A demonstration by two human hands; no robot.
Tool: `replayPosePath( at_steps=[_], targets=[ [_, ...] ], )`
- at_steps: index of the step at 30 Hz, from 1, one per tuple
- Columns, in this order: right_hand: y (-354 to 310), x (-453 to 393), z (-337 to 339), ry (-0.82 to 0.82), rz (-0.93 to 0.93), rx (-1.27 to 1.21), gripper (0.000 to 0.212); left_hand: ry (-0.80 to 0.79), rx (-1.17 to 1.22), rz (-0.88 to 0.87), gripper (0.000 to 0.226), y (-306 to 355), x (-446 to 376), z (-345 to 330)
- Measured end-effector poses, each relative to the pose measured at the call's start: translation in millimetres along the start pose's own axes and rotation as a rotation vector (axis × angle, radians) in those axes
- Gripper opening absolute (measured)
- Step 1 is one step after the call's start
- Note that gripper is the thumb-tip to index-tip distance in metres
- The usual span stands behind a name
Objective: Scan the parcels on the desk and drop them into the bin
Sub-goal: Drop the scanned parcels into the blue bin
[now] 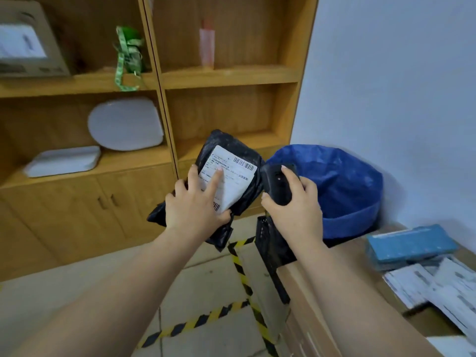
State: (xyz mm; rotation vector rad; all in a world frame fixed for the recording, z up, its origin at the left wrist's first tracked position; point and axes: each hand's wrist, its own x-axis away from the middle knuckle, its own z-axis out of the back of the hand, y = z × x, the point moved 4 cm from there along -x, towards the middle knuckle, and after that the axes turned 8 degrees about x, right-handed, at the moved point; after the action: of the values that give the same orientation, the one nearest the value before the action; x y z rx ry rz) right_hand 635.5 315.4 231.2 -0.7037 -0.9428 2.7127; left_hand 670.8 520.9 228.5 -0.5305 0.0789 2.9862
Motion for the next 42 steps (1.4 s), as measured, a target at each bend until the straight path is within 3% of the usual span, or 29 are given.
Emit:
replayPosePath(
  at_steps=[9,19,23,32,36,42],
  targets=[
    [3,-121,-101,-0.036,0.02,-0.054,0.07,-0.037,-0.044,0.095,0.098,-35,-118,-60],
    [56,-266,-142,-0.019,-0.065,0.021,0.069,-0.116,0.023,0.03,0.097,11,-272,-120],
    [97,-307,-148,0.035,-0.157,0.054,0.069,-0.12,0.033,-0.09,0.097,46,-333,-150],
    [193,-354,-127,0.283,-0.569,0.143,0.068,-0.189,0.151,-0.489,0.096,161,-461,-213],
    [223,-340,-110,0.405,-0.737,0.23,0.07,-0.251,0.199,-0.673,0.096,217,-479,-240],
    [262,-309,-104,0.464,-0.942,0.299,0.07,-0.406,0.198,-0.846,0.098,282,-466,-297]
  ],
)
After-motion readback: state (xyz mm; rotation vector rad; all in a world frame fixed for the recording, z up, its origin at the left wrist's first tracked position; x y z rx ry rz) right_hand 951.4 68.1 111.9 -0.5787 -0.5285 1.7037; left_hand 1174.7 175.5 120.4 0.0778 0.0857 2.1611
